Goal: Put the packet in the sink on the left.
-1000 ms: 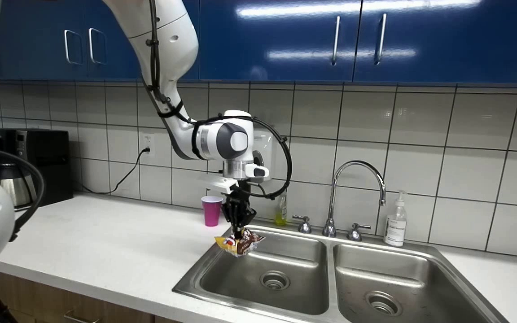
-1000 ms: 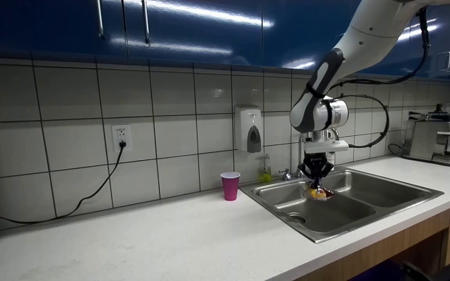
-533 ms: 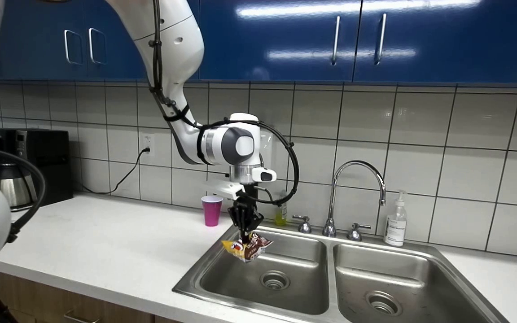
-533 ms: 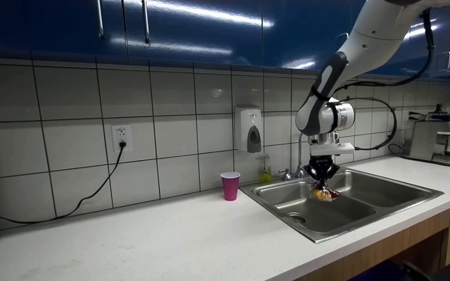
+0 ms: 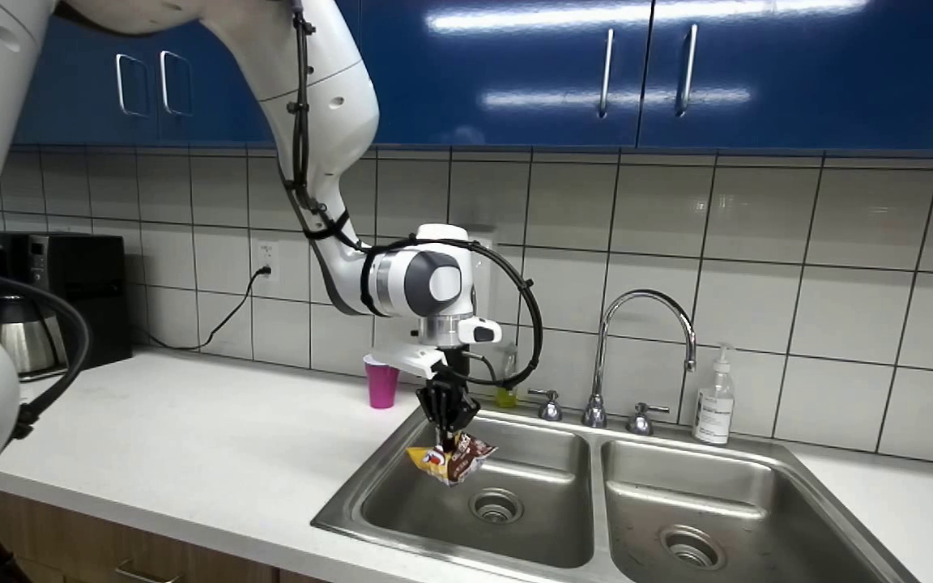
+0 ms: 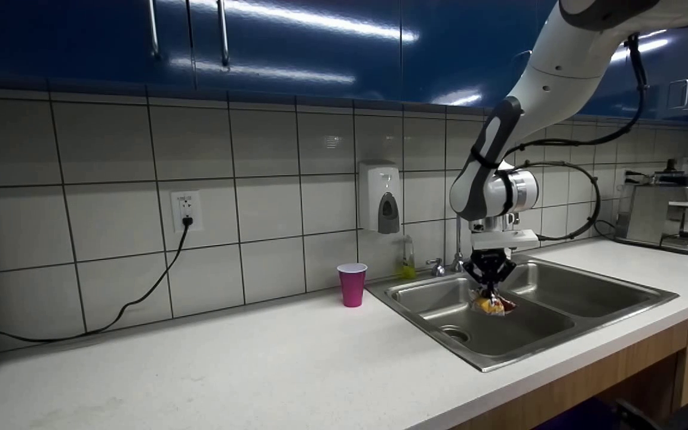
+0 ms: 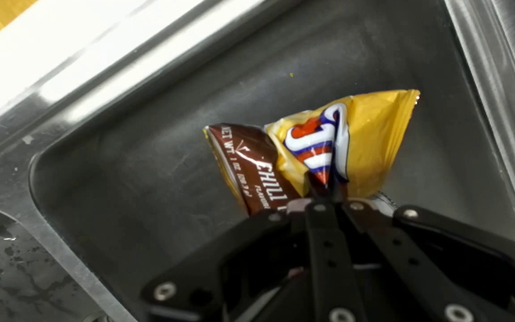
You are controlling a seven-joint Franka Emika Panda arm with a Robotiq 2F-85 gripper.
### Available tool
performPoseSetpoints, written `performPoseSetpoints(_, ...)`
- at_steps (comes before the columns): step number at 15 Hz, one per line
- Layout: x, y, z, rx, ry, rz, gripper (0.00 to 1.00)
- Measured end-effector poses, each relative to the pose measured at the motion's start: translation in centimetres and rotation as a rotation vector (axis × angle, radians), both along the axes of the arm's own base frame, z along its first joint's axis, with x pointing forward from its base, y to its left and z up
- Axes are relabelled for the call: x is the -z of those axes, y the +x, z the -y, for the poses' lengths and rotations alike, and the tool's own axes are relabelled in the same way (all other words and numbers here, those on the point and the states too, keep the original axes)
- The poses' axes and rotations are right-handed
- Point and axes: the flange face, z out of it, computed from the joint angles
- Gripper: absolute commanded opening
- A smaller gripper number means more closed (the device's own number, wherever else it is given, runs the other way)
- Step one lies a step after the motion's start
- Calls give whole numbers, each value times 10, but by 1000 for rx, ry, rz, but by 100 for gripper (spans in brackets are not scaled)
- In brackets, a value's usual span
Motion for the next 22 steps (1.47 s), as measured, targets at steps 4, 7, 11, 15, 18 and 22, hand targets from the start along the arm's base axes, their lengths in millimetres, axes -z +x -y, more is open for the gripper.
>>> performPoseSetpoints(4,12,13,3,-4,-10,1,0)
performPoseSetpoints(7,19,24,6,-6,-18,1,0)
performPoseSetpoints(11,32,36,9,-11,-26,-3,0)
performPoseSetpoints(15,43,44,11,-10,-29,-9,1)
performPoseSetpoints(18,46,47,11,-10,-31,-9,1)
performPoseSetpoints(22,46,47,11,-10,-31,-8,1)
